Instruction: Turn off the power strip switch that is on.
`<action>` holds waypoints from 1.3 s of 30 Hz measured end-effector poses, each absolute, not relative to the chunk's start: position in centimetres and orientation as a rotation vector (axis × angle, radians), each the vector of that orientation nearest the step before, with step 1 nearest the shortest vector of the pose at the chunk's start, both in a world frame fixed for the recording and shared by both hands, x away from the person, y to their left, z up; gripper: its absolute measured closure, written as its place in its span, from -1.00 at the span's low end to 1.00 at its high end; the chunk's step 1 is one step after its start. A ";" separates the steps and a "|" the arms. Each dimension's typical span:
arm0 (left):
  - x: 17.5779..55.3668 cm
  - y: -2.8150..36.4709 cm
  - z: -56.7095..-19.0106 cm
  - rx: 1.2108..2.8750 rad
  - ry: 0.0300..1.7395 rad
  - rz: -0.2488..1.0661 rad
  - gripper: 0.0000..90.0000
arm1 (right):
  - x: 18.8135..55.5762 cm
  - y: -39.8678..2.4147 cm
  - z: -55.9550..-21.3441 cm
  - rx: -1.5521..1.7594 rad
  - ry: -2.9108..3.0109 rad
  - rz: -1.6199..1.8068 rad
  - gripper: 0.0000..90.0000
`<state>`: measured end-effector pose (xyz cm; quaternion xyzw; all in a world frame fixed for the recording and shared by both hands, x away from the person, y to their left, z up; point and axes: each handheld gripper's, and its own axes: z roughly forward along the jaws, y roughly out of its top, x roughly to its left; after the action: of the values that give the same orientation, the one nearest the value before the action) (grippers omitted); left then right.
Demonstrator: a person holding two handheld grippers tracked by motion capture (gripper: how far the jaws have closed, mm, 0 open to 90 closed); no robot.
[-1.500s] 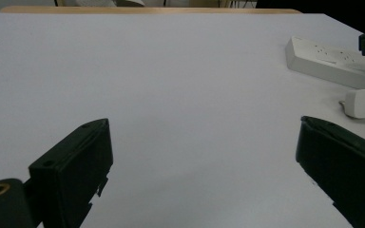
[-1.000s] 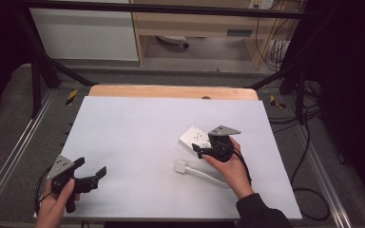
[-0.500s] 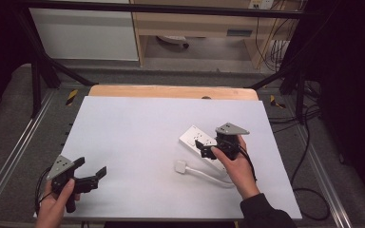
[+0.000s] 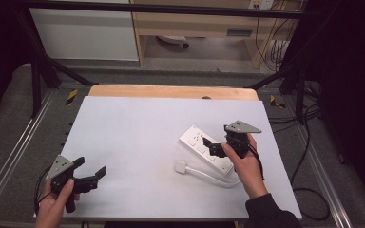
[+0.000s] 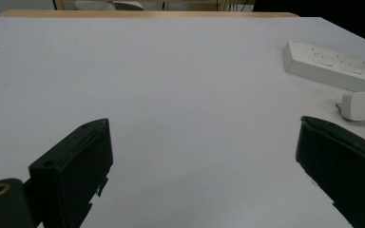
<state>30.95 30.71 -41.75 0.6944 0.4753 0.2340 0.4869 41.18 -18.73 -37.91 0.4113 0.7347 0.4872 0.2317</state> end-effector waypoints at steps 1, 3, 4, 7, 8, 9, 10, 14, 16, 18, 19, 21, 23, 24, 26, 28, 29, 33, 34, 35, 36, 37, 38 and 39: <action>30.9 30.7 -41.7 1.685 1.154 0.568 -0.89 | 41.2 -18.9 -37.9 1.132 2.015 1.340 -0.92; 30.9 30.7 -41.7 1.684 1.151 0.570 -0.89 | 41.0 -19.4 -37.7 1.141 2.006 1.343 -0.92; 30.9 30.7 -41.7 1.684 1.151 0.569 -0.89 | 40.9 -19.7 -37.6 1.140 2.005 1.341 -0.92; 30.9 30.7 -41.7 1.684 1.149 0.567 -0.89 | 40.6 -20.3 -37.3 1.144 1.991 1.345 -0.92; 30.8 30.7 -41.7 1.684 1.149 0.567 -0.89 | 40.4 -20.6 -37.2 1.145 1.987 1.348 -0.92; 30.8 30.7 -41.7 1.683 1.149 0.567 -0.89 | 40.3 -20.9 -37.1 1.145 1.982 1.348 -0.91; 30.8 30.7 -41.7 1.683 1.149 0.567 -0.89 | 40.2 -21.1 -37.0 1.143 1.980 1.350 -0.91; 30.9 30.7 -41.7 1.686 1.150 0.566 -0.89 | 39.7 -22.2 -37.0 1.154 1.966 1.348 -0.91; 30.9 30.7 -41.7 1.684 1.151 0.566 -0.89 | 39.5 -22.7 -37.1 1.166 1.958 1.351 -0.91; 30.8 30.7 -41.7 1.685 1.151 0.564 -0.89 | 39.3 -23.0 -37.3 1.171 1.955 1.350 -0.91; 30.8 30.7 -41.7 1.683 1.151 0.561 -0.89 | 39.2 -23.2 -37.4 1.174 1.959 1.345 -0.91; 30.9 30.7 -41.7 1.682 1.150 0.561 -0.89 | 39.1 -23.4 -37.6 1.162 1.967 1.334 -0.91; 30.9 30.8 -41.6 1.682 1.151 0.561 -0.89 | 38.8 -23.7 -37.8 1.163 1.973 1.324 -0.91; 30.9 30.8 -41.6 1.681 1.151 0.560 -0.89 | 38.7 -23.9 -37.9 1.168 1.971 1.328 -0.91; 30.8 30.7 -41.6 1.680 1.150 0.560 -0.89 | 38.5 -24.3 -38.0 1.172 1.973 1.326 -0.93; 30.8 30.7 -41.6 1.680 1.149 0.559 -0.89 | 38.3 -24.7 -38.1 1.179 1.969 1.327 -0.94; 30.8 30.8 -41.6 1.680 1.149 0.558 -0.89 | 38.1 -25.0 -38.2 1.182 1.966 1.328 -0.94; 30.9 30.8 -41.6 1.680 1.150 0.558 -0.89 | 37.6 -25.9 -38.7 1.201 1.953 1.331 -0.94; 30.9 30.8 -41.6 1.680 1.150 0.558 -0.89 | 37.4 -26.1 -38.8 1.210 1.950 1.331 -0.94; 30.9 30.8 -41.6 1.680 1.149 0.558 -0.89 | 37.3 -26.4 -39.0 1.214 1.948 1.332 -0.94; 30.8 30.8 -41.6 1.680 1.148 0.557 -0.89 | 37.2 -26.6 -39.1 1.217 1.949 1.334 -0.93; 30.9 30.7 -41.6 1.680 1.149 0.558 -0.89 | 37.1 -26.8 -39.3 1.225 1.947 1.338 -0.93; 30.9 30.7 -41.6 1.680 1.149 0.560 -0.89 | 37.0 -27.0 -39.4 1.225 1.945 1.340 -0.93; 30.9 30.7 -41.6 1.679 1.149 0.558 -0.89 | 36.9 -27.1 -39.5 1.230 1.941 1.342 -0.93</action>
<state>30.86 30.74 -41.62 0.6921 0.4737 0.2302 0.4935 36.88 -27.11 -39.47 0.4489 0.7085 0.4899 0.2380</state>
